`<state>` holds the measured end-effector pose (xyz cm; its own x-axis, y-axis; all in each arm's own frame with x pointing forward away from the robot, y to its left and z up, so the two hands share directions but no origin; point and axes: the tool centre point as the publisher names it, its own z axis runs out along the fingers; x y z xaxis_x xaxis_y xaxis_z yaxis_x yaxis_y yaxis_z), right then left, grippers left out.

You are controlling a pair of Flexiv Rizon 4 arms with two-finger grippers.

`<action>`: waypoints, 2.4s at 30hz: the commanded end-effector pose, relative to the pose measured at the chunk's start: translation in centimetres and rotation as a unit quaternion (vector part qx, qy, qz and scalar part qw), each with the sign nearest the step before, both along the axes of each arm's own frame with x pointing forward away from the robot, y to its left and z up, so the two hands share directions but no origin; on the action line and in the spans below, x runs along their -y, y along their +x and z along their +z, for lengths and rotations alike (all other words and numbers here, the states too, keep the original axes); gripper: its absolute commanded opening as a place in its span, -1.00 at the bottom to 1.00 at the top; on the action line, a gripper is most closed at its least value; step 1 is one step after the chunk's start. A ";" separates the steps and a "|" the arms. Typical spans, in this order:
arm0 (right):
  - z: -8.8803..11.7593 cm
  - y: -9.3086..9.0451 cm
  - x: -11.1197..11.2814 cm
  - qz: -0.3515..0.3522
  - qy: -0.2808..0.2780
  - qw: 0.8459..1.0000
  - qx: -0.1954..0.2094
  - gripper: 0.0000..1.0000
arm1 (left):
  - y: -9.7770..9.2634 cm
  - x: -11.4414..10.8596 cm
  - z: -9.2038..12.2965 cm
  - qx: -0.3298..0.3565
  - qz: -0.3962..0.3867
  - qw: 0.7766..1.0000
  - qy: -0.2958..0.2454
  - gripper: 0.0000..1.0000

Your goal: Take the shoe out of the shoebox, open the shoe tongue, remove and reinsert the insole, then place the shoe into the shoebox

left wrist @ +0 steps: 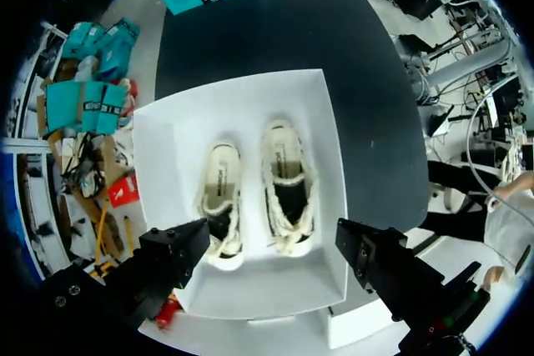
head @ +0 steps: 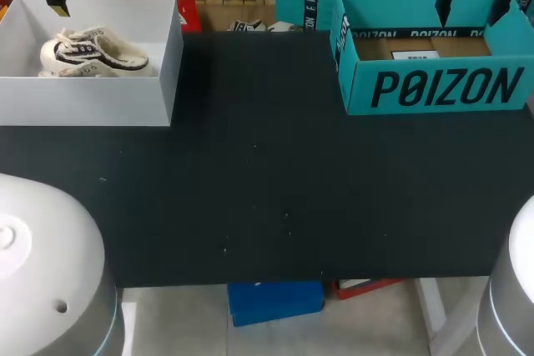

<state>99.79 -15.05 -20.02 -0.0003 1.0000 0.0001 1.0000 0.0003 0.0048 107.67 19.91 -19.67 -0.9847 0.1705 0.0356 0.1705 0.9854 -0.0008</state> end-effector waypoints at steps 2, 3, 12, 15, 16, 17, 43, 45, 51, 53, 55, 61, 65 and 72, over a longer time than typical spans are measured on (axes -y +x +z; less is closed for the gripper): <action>0.0 0.1 0.0 0.000 0.000 1.000 -0.001 1.00 | -0.2 0.2 -3.3 -0.009 0.007 1.000 0.001 1.00; 0.0 0.1 0.0 0.000 0.000 1.000 -0.001 1.00 | -0.4 0.2 -3.8 -0.010 0.007 1.000 0.004 1.00; 0.0 0.1 0.0 0.000 0.000 1.000 -0.001 1.00 | -1.6 0.7 -8.5 -0.021 0.025 0.999 0.028 1.00; 0.0 0.1 0.0 0.000 0.000 1.000 -0.001 1.00 | -1.8 0.9 -10.0 -0.020 0.029 0.999 0.039 1.00; 0.0 0.1 0.0 0.000 0.000 1.000 -0.001 1.00 | -1.8 0.9 -10.3 -0.023 0.029 0.999 0.037 1.00; 0.0 0.1 0.0 0.000 0.000 1.000 -0.001 1.00 | -1.9 0.9 -10.8 -0.024 0.033 0.998 0.039 1.00; 0.0 0.1 0.0 0.000 0.000 1.000 -0.001 1.00 | -1.8 -1.4 -18.0 -0.024 0.072 0.995 0.067 -0.04; 0.0 0.1 0.0 0.000 0.000 1.000 -0.001 1.00 | -1.7 -1.5 -18.4 -0.023 0.074 0.995 0.067 -0.03; 0.0 0.1 0.0 0.000 0.000 1.000 -0.001 1.00 | -1.2 -1.7 -19.8 -0.015 0.081 0.994 0.075 -0.07; 0.0 0.1 0.0 0.000 0.000 1.000 -0.001 1.00 | -1.1 -1.9 -20.1 -0.016 0.085 0.993 0.077 -0.09; 0.0 0.1 0.0 0.000 0.000 1.000 -0.001 1.00 | -1.0 -1.9 -20.3 -0.016 0.086 0.993 0.078 -0.14; 0.0 0.1 0.0 0.000 0.000 1.000 -0.001 1.00 | -0.8 -2.0 -21.2 -0.020 0.090 0.992 0.088 -0.65; 0.0 0.1 0.0 0.000 0.000 1.000 -0.001 1.00 | -0.7 -2.0 -21.3 -0.020 0.088 0.991 0.094 -1.00; 0.0 0.1 0.0 0.000 0.000 1.000 -0.001 1.00 | -1.0 -1.4 -19.6 -0.020 0.048 0.994 0.095 -1.00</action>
